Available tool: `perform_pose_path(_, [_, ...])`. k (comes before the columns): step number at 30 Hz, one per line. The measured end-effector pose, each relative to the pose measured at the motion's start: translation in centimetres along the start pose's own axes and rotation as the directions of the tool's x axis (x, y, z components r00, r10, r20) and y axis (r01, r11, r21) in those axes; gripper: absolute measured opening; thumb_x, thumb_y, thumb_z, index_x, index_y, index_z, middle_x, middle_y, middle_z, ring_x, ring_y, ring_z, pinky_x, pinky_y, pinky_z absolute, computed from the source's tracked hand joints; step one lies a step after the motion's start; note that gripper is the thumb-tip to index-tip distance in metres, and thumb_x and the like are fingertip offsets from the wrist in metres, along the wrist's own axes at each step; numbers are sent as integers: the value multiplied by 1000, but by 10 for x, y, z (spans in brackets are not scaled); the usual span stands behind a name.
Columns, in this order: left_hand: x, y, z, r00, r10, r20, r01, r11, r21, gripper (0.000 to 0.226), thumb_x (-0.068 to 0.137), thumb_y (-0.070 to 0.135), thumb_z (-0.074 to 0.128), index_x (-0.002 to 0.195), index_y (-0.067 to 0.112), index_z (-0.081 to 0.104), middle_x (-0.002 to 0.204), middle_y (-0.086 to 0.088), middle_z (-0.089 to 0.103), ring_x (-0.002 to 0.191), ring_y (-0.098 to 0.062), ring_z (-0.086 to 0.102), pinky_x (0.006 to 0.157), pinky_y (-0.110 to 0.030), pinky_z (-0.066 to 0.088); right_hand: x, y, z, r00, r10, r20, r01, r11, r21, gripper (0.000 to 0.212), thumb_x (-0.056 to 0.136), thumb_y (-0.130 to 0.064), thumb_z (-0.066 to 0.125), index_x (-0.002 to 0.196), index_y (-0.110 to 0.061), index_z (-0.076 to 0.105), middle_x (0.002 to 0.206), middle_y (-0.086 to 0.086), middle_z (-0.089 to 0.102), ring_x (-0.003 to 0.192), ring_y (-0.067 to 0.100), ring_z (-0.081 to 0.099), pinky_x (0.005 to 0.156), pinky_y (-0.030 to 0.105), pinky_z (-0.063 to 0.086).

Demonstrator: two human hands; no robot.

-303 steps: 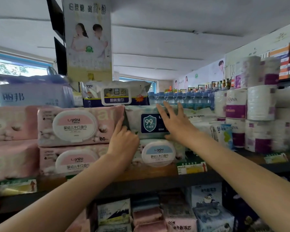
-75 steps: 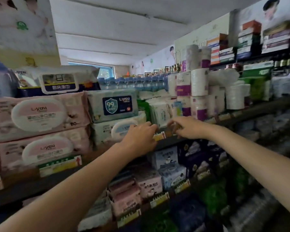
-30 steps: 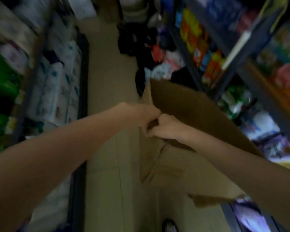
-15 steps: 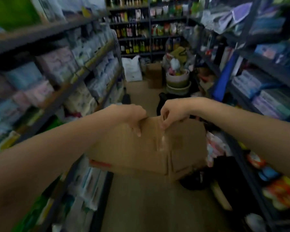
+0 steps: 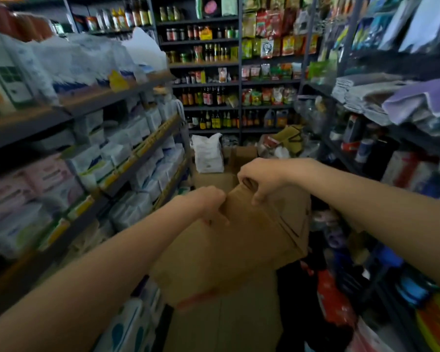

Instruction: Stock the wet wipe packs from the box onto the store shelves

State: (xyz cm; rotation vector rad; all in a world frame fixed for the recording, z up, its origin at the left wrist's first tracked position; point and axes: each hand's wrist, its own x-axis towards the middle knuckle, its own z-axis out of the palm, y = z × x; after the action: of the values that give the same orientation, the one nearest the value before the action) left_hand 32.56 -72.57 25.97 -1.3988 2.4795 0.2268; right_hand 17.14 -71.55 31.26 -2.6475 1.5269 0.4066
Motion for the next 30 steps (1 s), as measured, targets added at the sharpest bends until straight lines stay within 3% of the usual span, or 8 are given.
perform_pose_path(4, [103, -55, -23, 1000, 2, -22, -2, 1000, -28, 33, 90, 43, 55, 85, 10, 52, 99, -10, 68, 76, -21, 64, 62, -23, 44, 107, 60, -31, 999, -21, 47, 29, 983, -182, 31, 80, -27, 71, 73, -21, 42, 80, -5, 44, 78, 15, 45, 63, 27, 42])
perform_pose_path(6, [162, -82, -29, 999, 25, -41, -26, 999, -24, 36, 89, 44, 54, 94, 8, 56, 102, -10, 64, 84, -23, 61, 68, -26, 44, 165, 96, -33, 997, -1, 79, 21, 966, -258, 37, 80, -23, 71, 67, -24, 36, 76, -7, 39, 78, 16, 44, 58, 23, 39])
perform_pose_path(8, [222, -111, -38, 997, 38, -65, -40, 999, -37, 39, 89, 44, 55, 101, 7, 58, 103, -9, 65, 90, -24, 63, 73, -28, 46, 228, 136, -31, 995, 27, 94, 4, 949, -315, 22, 79, -21, 71, 80, -18, 49, 86, -3, 48, 85, 19, 50, 67, 27, 48])
perform_pose_path(11, [309, -155, -68, 994, 58, -95, -65, 995, -75, 37, 89, 41, 57, 104, 8, 58, 104, -8, 65, 91, -23, 63, 77, -31, 49, 313, 202, -38, 998, 19, 63, 4, 935, -354, 29, 77, -19, 72, 101, -13, 57, 109, 4, 56, 96, 23, 56, 83, 38, 53])
perform_pose_path(16, [446, -204, -134, 984, 123, -130, -138, 984, -112, 28, 90, 37, 56, 100, 11, 55, 102, -8, 64, 81, -19, 61, 74, -32, 50, 405, 307, -72, 999, 48, -12, -49, 931, -363, 34, 83, -19, 67, 112, -14, 52, 121, 3, 49, 108, 21, 51, 81, 29, 43])
perform_pose_path(22, [630, -250, -191, 958, 99, -269, -140, 980, -139, 20, 92, 30, 55, 97, 12, 50, 108, -9, 60, 96, -24, 59, 77, -33, 46, 531, 453, -94, 991, 106, -76, -127, 919, -374, 30, 82, -17, 67, 109, -15, 53, 117, 1, 50, 103, 19, 52, 77, 28, 44])
perform_pose_path(27, [783, -313, -240, 977, 86, -196, -108, 989, -101, 31, 93, 30, 54, 112, 6, 49, 117, -13, 58, 106, -28, 56, 80, -33, 43, 654, 557, -118, 993, 86, -84, -111, 923, -369, 18, 81, -16, 67, 88, -16, 50, 104, 2, 54, 89, 17, 53, 70, 30, 47])
perform_pose_path(30, [860, -354, -274, 983, 85, -164, -98, 993, -72, 34, 93, 30, 53, 118, 6, 47, 120, -13, 56, 108, -29, 55, 82, -33, 42, 725, 607, -144, 993, 106, -56, -118, 932, -343, 19, 79, -19, 70, 91, -9, 60, 97, 5, 59, 84, 20, 56, 64, 31, 49])
